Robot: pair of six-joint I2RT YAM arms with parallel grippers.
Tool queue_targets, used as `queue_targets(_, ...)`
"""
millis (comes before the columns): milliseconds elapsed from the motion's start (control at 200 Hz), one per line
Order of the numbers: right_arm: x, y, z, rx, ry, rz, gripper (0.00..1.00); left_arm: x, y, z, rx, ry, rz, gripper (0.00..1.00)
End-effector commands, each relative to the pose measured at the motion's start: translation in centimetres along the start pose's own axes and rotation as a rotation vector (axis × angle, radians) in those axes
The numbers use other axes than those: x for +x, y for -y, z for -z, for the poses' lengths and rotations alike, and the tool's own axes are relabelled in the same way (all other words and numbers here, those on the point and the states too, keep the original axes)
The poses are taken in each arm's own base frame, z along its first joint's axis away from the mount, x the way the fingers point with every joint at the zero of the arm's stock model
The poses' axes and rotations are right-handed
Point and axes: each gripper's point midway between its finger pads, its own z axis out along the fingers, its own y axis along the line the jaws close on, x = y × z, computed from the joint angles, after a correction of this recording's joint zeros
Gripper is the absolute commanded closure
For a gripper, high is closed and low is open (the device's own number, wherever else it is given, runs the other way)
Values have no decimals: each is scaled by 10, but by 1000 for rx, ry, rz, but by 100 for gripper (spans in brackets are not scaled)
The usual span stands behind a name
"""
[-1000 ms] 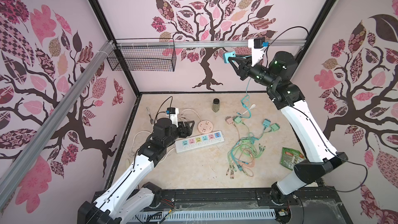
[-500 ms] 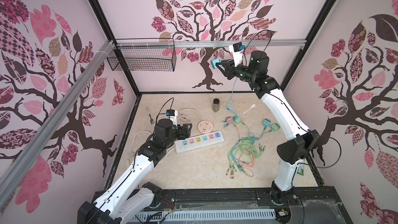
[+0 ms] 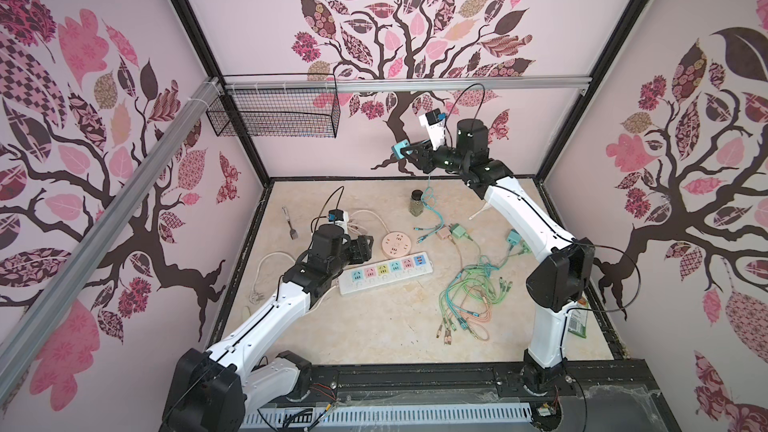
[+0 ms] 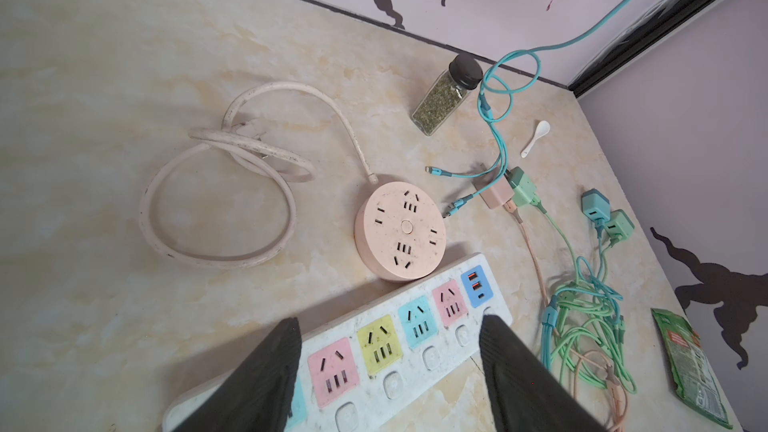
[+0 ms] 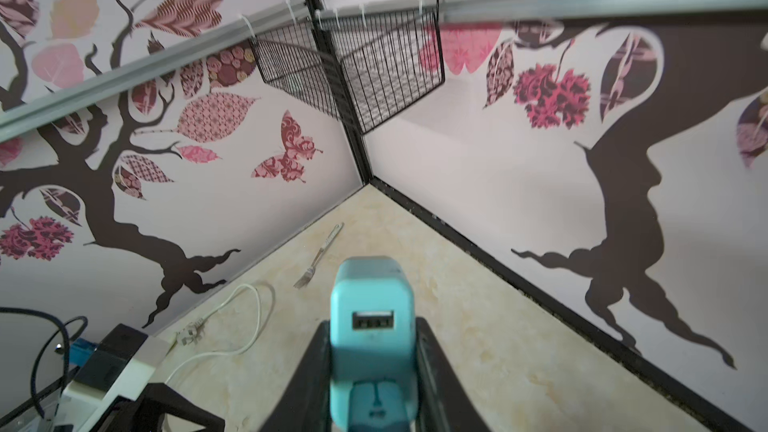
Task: Insert the plug
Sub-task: 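Pull the right gripper away holding the plug while the left gripper opens and lowers, then carry the teal plug down over the round pink socket with the right gripper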
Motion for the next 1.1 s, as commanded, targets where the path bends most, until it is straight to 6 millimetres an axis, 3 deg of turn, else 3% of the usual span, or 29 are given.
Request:
queue_targets(0,24,3,-4,14,-46,23,96,4,-4,-13,7,3,20,29)
queue_targets(200,84,16,-2,61,-163,12,95,22,-9,-38,-4,-84,34,32)
queue_targets(395,125,22,-1,75,-245,-10,95,35,-13,-63,-9,-154,27,40)
queue_targets(700,165,21,-2,91,-348,8,95,45,-13,-98,18,-235,18,56)
queue_targets(1095,200,13,-5,89,-462,23,94,51,-9,-128,57,-317,56,63)
